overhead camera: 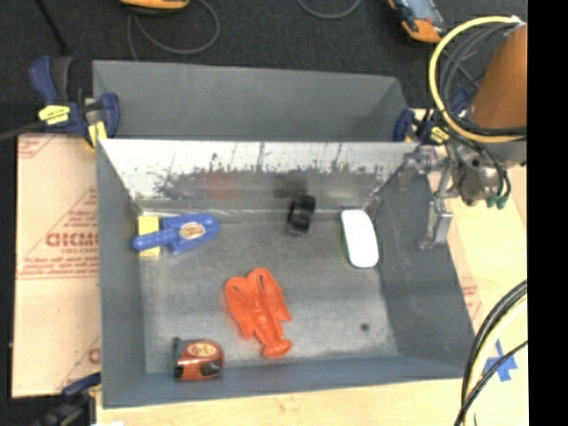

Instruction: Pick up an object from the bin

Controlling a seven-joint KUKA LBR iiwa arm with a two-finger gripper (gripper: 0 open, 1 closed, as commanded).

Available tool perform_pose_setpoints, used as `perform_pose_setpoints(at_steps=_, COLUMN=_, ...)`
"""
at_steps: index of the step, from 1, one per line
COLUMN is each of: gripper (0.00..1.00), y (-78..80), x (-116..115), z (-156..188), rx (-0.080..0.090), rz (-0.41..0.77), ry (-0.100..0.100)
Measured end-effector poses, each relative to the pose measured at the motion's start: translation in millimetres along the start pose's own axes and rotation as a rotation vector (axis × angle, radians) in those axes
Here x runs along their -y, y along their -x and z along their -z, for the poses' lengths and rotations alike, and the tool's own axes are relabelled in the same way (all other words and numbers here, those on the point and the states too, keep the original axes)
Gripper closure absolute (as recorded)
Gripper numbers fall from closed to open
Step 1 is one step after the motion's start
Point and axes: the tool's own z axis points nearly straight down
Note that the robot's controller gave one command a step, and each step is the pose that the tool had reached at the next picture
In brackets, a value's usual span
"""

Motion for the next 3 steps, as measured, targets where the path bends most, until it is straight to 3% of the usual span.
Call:
perform_pose_setpoints(at_steps=1, gripper=0.00, y=-20.3, x=-50.6, z=-36.5, rx=0.002, rz=0.087, ry=0.000)
perform_pose_setpoints(at_steps=2, gripper=0.00, y=-28.5, x=-74.8, z=-49.4, rx=-0.003, rz=0.050, ry=0.006)
perform_pose_setpoints(at_steps=3, gripper=0.00, y=-27.6, x=-80.5, z=-85.7, rx=0.002, rz=0.016, ry=0.002)
